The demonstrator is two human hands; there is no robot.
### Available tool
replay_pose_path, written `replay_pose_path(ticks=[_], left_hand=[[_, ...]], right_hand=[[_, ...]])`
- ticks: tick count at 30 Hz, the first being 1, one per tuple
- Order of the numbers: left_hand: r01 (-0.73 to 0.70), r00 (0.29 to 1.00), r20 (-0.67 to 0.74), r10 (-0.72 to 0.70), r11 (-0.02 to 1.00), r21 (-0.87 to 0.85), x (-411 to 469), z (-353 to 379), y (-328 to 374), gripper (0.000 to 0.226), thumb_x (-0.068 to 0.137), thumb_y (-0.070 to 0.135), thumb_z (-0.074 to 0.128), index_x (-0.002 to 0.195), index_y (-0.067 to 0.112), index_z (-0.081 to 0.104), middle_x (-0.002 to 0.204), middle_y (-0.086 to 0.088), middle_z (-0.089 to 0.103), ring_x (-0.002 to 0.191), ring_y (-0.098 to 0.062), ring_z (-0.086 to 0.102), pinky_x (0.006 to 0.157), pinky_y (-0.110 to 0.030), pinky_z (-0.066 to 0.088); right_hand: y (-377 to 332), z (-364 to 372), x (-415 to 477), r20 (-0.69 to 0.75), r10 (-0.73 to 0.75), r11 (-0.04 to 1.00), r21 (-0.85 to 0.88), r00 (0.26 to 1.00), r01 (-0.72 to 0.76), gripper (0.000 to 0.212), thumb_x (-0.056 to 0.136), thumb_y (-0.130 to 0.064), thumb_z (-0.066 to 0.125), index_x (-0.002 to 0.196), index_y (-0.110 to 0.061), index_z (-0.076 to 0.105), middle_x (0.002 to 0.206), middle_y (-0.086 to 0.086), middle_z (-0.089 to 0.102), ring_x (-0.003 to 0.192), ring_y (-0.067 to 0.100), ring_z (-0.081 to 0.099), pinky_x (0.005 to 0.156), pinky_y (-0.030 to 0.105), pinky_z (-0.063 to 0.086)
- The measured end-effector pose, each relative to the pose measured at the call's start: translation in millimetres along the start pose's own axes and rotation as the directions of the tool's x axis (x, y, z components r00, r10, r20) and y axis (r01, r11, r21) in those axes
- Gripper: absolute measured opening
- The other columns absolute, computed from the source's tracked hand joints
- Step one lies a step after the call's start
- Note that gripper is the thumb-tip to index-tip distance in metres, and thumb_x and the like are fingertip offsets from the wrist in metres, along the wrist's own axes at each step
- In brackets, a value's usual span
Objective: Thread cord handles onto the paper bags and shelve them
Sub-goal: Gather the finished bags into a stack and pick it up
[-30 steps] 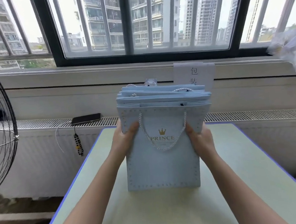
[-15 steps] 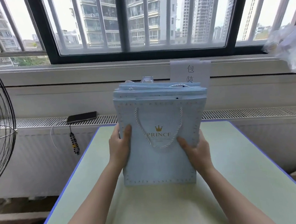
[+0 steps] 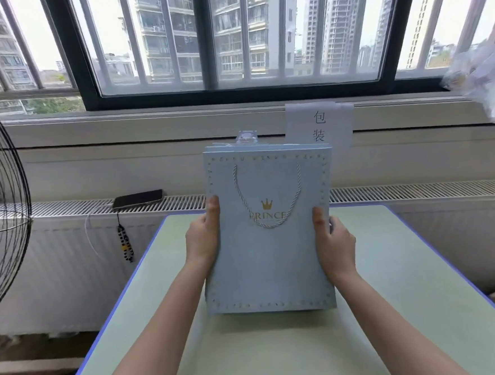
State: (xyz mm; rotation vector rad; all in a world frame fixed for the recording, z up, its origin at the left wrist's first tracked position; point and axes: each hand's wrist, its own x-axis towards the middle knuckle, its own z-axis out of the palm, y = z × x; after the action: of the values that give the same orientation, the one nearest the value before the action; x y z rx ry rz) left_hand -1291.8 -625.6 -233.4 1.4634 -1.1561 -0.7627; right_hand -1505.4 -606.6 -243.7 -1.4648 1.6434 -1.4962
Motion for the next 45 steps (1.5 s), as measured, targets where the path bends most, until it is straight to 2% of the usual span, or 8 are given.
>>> replay_pose_path(ticks=[2,7,11,16,22,26,35,45], left_hand=[[-0.079,0.995,0.052,0.083,0.994,-0.071,-1,0,-1,0.043,0.080,0.065,0.058,0.086,0.022,0.059,0.078,0.012,0.060,0.078,-0.013,0.061,0.061,-0.024,0.043],[-0.112,0.992,0.046,0.120,0.984,-0.142,-10,3,-24,0.090,0.058,0.060,0.074,0.136,0.028,0.040,0.112,0.015,0.064,0.099,-0.005,0.063,0.082,-0.027,0.051],[-0.109,0.993,0.026,0.113,0.984,-0.142,-7,6,-30,0.090,0.074,0.041,0.078,0.143,0.043,0.021,0.105,0.022,0.061,0.094,0.003,0.061,0.079,-0.022,0.048],[-0.154,0.982,0.073,0.173,0.965,-0.215,-2,8,-32,0.091,0.077,0.038,0.071,0.129,0.070,0.004,0.129,0.022,0.053,0.111,-0.001,0.058,0.094,-0.030,0.047],[-0.227,0.955,0.127,0.268,0.937,-0.266,4,8,-46,0.084,0.070,0.033,0.075,0.126,0.071,0.026,0.139,0.036,0.037,0.127,0.004,0.044,0.100,-0.025,0.044],[-0.221,0.962,0.100,0.254,0.940,-0.261,0,7,-51,0.085,0.062,0.038,0.073,0.126,0.070,0.028,0.139,0.035,0.039,0.126,0.005,0.044,0.095,-0.014,0.044],[-0.001,0.978,0.204,0.035,0.986,-0.164,40,-1,14,0.084,0.060,0.042,0.074,0.119,0.078,0.025,0.142,0.029,0.038,0.126,0.000,0.046,0.105,-0.036,0.040],[0.252,0.916,0.352,-0.190,0.958,-0.140,35,-14,95,0.077,0.082,0.012,0.073,0.127,0.057,0.028,0.111,0.052,0.047,0.100,0.024,0.051,0.084,-0.011,0.045]], right_hand=[[0,2,0,-0.031,-0.018,1.000,0.024,0.999,0.019,0.038,0.094,-0.046,0.044,0.065,-0.024,0.040,0.063,-0.005,0.050,0.056,0.003,0.046,0.048,0.008,0.035],[11,7,-2,0.051,-0.054,0.993,0.107,0.997,0.048,0.041,0.083,-0.052,0.059,0.104,-0.017,0.061,0.081,-0.011,0.062,0.066,-0.013,0.056,0.056,0.005,0.039],[24,10,-3,0.115,-0.030,0.986,0.167,0.993,0.010,0.079,0.078,-0.050,0.066,0.140,-0.051,0.018,0.101,-0.011,0.064,0.087,-0.003,0.061,0.068,0.015,0.045],[29,12,2,0.162,-0.127,0.967,0.241,0.978,0.086,0.069,0.082,-0.042,0.061,0.118,-0.081,0.016,0.132,-0.024,0.048,0.116,-0.002,0.052,0.087,0.008,0.043],[45,16,12,0.209,-0.178,0.928,0.359,0.962,0.094,0.068,0.072,-0.029,0.069,0.126,-0.057,0.040,0.126,-0.042,0.045,0.123,-0.009,0.045,0.095,0.012,0.041],[50,14,14,0.265,-0.063,0.920,0.388,0.962,-0.047,0.081,0.067,-0.022,0.075,0.121,-0.069,0.037,0.123,-0.027,0.058,0.112,0.005,0.060,0.087,0.028,0.054],[-16,2,43,0.212,0.161,0.946,0.245,0.964,-0.212,0.081,0.072,-0.027,0.072,0.124,-0.070,0.027,0.113,-0.034,0.059,0.101,-0.011,0.059,0.073,0.006,0.045],[-89,-37,48,0.253,0.413,0.875,0.155,0.875,-0.458,0.076,0.083,-0.018,0.070,0.122,-0.063,0.024,0.114,-0.037,0.048,0.091,-0.022,0.056,0.070,0.004,0.044]])
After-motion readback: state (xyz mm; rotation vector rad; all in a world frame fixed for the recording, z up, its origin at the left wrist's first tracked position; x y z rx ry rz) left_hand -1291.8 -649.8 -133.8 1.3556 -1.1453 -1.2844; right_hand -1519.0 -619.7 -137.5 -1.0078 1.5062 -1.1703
